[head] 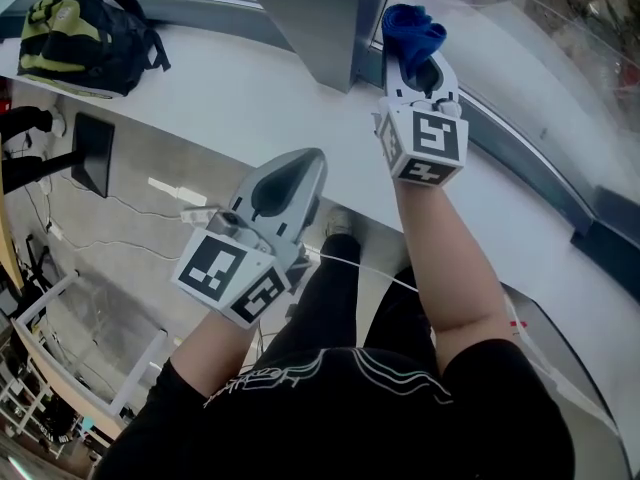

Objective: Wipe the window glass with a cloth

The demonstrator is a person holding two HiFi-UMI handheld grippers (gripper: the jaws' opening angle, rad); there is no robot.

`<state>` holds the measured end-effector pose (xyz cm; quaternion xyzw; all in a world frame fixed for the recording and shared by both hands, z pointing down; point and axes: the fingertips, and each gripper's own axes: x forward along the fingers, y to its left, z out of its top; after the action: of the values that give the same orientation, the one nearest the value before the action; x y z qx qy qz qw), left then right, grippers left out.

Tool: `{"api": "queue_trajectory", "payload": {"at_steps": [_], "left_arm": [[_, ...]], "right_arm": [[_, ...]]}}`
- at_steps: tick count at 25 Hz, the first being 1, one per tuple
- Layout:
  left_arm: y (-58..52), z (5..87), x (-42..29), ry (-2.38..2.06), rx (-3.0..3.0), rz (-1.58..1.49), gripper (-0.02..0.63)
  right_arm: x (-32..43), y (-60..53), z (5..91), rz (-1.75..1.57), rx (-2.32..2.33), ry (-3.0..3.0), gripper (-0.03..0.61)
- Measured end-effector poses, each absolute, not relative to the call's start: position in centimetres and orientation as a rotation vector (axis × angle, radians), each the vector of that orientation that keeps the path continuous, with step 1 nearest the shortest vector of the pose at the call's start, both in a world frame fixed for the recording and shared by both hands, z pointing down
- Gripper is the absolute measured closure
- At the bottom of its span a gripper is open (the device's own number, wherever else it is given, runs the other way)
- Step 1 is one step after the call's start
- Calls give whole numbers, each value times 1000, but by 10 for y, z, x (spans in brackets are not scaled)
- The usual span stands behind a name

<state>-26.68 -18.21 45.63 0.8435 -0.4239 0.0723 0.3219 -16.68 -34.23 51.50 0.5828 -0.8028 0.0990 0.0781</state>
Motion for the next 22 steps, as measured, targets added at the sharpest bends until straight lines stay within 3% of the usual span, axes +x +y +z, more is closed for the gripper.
{"api": "queue_trajectory", "payload": {"at_steps": [12, 22], "left_arm": [[-179, 465, -269, -1105, 2204, 223, 611], [-173, 462, -232, -1047, 2239, 253, 611]], "right_arm": [[-161, -352, 521, 303, 1796, -2362, 485], [-108, -331, 518, 301, 1865, -2300, 485]]}}
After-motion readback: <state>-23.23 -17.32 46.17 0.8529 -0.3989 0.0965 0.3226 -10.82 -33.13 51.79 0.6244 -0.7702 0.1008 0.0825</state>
